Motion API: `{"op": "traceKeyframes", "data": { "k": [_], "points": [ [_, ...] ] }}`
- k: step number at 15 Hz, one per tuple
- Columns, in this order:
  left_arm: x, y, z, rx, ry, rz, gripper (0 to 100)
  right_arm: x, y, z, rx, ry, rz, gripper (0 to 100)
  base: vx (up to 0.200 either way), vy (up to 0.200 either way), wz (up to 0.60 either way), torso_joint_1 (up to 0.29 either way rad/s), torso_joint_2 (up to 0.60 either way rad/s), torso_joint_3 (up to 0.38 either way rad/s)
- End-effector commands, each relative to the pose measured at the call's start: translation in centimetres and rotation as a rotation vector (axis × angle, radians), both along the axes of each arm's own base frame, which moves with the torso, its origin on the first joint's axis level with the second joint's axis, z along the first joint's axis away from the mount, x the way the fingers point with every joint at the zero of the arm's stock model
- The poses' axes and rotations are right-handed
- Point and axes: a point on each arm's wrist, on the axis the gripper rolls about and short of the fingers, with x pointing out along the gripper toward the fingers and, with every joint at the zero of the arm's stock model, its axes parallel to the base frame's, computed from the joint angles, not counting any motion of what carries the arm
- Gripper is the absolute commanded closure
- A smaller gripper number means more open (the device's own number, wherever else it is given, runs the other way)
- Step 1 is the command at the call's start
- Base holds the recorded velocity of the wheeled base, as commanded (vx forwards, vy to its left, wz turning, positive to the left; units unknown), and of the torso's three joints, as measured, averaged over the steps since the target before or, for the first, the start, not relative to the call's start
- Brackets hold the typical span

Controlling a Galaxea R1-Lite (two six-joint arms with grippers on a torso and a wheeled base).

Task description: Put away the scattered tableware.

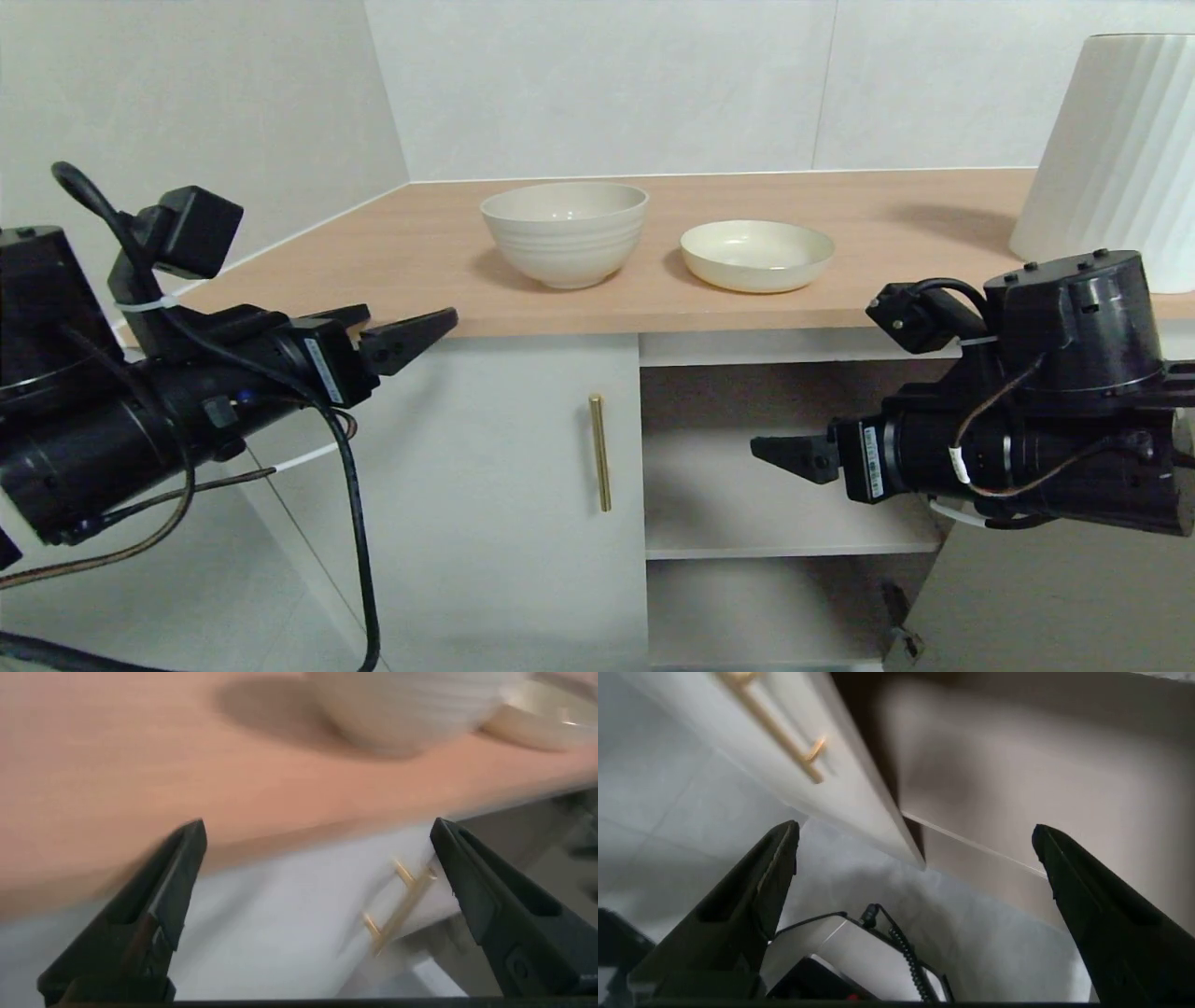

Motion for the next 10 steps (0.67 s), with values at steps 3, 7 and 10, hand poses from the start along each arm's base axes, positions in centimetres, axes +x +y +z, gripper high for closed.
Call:
{"op": "traceKeyframes", "data": {
  "k": [3, 7, 10],
  "points": [
    [-2.6, 0.6, 1.4, -0.008, -0.025, -0.005, 0, -0.1, -0.1, 0.0, -0.008, -0.009, 0.007, 0, 0.000, 0.000, 0.00, 0.000, 0.00, 0.000],
    [-8.2, 1.9, 3.7, -0.022, -0.060, -0.056, 0, -0.7, 0.0, 0.2, -0.001, -0.013, 0.032, 0, 0.000, 0.000, 0.00, 0.000, 0.00, 0.000],
    [-8.2, 1.9, 3.9, -0.026, -0.067, -0.060, 0, -0.7, 0.0, 0.2, -0.001, -0.013, 0.031, 0, 0.000, 0.000, 0.00, 0.000, 0.00, 0.000]
  ]
}}
